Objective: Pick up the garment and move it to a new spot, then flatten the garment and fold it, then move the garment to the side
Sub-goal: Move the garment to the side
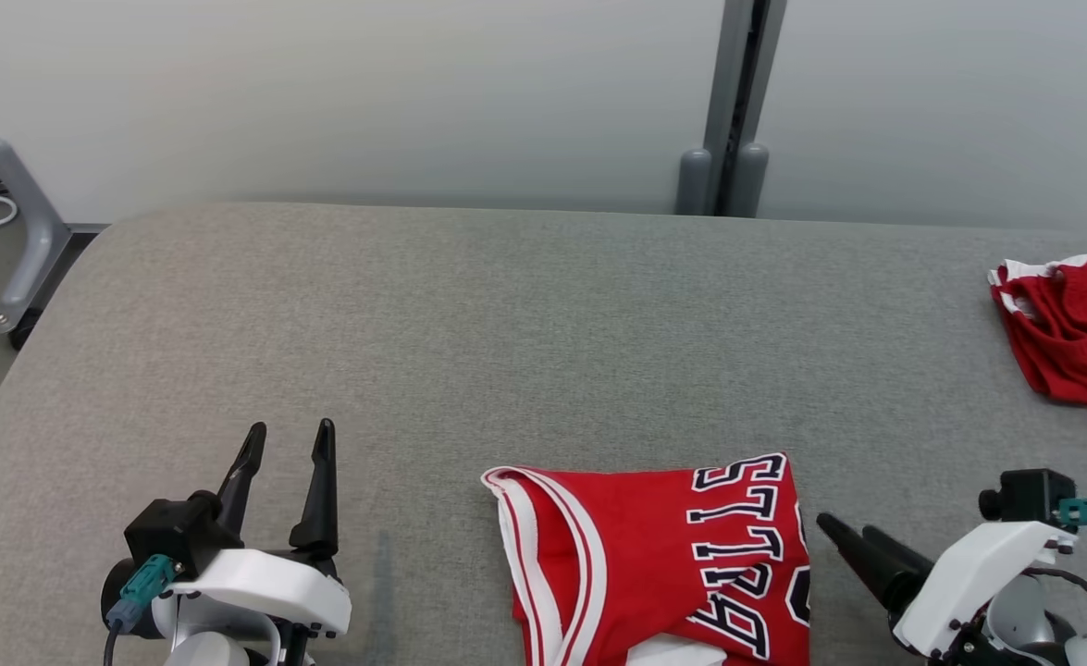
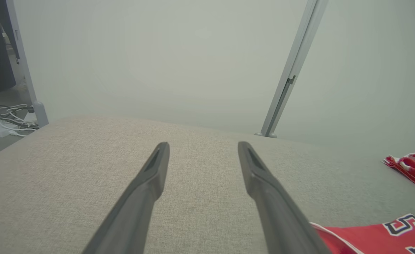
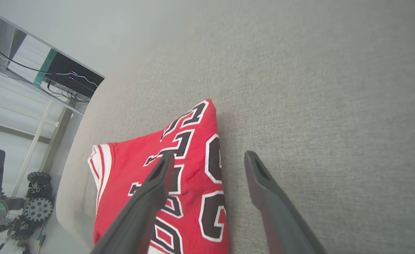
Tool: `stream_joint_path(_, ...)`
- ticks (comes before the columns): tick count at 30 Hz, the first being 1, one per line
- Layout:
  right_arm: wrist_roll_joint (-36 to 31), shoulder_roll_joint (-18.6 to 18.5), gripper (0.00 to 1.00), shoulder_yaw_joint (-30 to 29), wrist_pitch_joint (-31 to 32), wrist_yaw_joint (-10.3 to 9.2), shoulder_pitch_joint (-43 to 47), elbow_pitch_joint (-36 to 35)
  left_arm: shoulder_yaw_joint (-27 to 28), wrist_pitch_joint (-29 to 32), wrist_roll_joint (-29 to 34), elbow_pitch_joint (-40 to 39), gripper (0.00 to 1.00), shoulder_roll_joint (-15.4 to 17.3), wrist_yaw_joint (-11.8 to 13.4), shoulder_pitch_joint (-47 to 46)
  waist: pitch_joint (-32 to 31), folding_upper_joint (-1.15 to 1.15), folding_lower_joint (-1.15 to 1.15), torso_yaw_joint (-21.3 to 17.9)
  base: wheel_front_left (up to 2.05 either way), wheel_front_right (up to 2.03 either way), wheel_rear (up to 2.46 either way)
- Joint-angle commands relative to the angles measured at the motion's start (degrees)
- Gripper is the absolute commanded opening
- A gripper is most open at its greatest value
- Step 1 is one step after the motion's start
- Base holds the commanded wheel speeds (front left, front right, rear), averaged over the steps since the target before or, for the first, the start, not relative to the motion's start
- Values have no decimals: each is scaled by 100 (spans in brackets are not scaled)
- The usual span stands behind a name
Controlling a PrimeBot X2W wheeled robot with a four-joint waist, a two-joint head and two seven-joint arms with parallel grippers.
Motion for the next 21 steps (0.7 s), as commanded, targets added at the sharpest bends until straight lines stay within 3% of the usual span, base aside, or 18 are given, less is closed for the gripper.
stream_joint_path(1,31,-26,100,-1,49,13,-48,45,19,-6,19,4,100,25,-4,-43,5,0,0,36,0,0,0)
stream_joint_path(7,104,-54,100,92,670,13,-433,817,44,-7,7,31,100,15,12,-48,20,0,0,276,0,0,0)
stream_joint_path(21,580,160,100,161,1264,7,-687,1768,60,-6,15,51,100,-33,-22,-92,95,0,0,693,0,0,0)
